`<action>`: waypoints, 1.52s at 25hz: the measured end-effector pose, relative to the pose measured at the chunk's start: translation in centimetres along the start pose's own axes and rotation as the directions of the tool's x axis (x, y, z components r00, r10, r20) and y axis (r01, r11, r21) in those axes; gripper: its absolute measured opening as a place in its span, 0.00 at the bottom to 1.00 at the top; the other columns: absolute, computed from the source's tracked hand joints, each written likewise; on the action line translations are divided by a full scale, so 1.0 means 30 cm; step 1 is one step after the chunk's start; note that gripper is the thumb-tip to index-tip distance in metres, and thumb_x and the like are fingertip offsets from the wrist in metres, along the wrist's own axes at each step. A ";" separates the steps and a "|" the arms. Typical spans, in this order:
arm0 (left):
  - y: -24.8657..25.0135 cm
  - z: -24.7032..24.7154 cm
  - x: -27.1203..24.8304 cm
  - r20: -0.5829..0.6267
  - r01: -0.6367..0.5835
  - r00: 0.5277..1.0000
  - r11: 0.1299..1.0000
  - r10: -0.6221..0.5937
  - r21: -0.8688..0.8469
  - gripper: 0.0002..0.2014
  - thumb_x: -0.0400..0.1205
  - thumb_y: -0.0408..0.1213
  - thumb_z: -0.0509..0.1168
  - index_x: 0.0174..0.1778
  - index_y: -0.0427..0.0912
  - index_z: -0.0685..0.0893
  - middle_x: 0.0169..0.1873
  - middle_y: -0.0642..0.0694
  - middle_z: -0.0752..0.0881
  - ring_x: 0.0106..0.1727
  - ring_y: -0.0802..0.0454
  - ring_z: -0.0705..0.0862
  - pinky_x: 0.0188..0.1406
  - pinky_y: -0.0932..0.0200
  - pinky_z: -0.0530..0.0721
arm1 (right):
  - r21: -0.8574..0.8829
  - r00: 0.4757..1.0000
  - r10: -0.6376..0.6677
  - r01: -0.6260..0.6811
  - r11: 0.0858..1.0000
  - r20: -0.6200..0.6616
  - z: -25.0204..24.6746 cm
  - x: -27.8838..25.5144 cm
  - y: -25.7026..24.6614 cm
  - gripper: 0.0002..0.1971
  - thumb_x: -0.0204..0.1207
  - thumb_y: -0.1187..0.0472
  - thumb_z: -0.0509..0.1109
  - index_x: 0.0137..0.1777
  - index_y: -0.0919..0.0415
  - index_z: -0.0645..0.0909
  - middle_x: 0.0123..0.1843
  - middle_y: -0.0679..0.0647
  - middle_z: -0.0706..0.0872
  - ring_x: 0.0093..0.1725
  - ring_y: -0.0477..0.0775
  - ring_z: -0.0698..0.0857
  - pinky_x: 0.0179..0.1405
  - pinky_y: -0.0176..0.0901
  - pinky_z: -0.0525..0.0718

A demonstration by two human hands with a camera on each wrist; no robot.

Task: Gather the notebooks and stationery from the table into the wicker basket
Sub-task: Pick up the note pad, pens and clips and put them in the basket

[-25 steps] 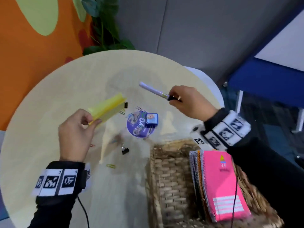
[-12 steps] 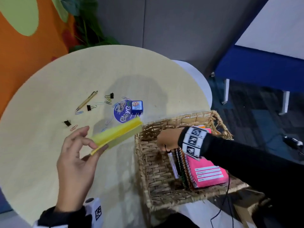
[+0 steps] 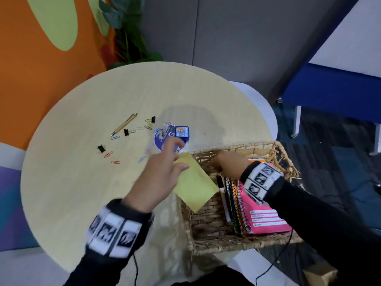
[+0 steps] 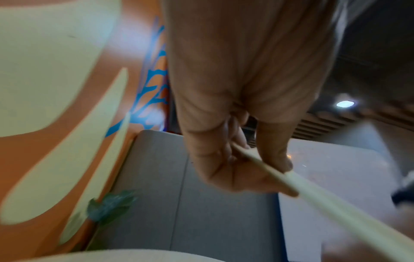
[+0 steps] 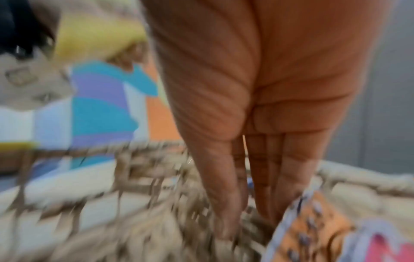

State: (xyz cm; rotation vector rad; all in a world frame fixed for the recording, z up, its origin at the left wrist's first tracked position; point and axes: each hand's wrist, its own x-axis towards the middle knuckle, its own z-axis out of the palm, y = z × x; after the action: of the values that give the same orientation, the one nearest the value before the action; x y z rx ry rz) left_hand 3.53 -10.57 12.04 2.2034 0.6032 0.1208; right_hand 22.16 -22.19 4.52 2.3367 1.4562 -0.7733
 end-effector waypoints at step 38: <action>-0.739 -0.253 0.603 -0.239 0.514 0.855 0.811 -0.460 0.278 0.12 0.81 0.31 0.62 0.60 0.36 0.82 0.57 0.36 0.86 0.57 0.39 0.84 0.54 0.52 0.82 | -0.146 0.980 -0.091 0.118 0.982 0.179 -0.317 0.636 -0.115 0.39 0.65 0.55 0.80 0.71 0.62 0.62 0.63 0.63 0.80 0.60 0.65 0.83 0.49 0.53 0.83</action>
State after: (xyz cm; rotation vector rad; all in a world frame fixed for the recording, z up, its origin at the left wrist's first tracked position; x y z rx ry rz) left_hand 8.86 15.12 -1.70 2.2894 1.3543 -0.0840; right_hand 28.50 -1.78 1.46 2.0389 1.5158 -0.8334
